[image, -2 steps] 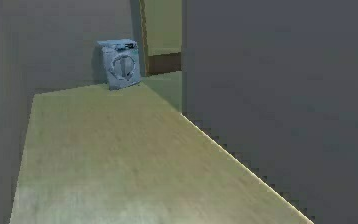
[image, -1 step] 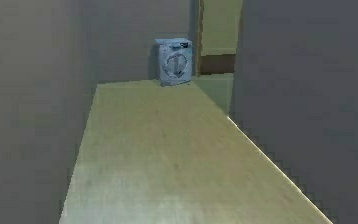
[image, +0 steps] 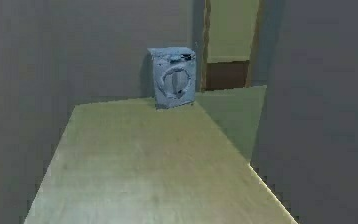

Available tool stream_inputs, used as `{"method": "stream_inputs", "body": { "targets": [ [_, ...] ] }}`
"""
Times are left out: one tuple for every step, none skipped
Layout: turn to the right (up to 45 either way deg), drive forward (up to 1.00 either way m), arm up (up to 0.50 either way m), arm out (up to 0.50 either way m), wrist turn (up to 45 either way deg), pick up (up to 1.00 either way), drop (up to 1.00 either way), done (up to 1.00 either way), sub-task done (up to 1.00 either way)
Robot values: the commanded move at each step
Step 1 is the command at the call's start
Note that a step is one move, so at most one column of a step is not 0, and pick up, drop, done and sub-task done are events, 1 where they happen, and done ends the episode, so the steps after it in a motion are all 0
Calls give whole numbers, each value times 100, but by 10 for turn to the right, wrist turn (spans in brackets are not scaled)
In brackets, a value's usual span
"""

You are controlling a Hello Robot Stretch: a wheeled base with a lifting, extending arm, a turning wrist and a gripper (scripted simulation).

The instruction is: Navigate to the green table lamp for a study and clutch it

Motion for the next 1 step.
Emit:
{"method": "stream_inputs", "body": {
  "targets": [
    [0,100,0,0,0,0,0,0,0]
  ]
}}
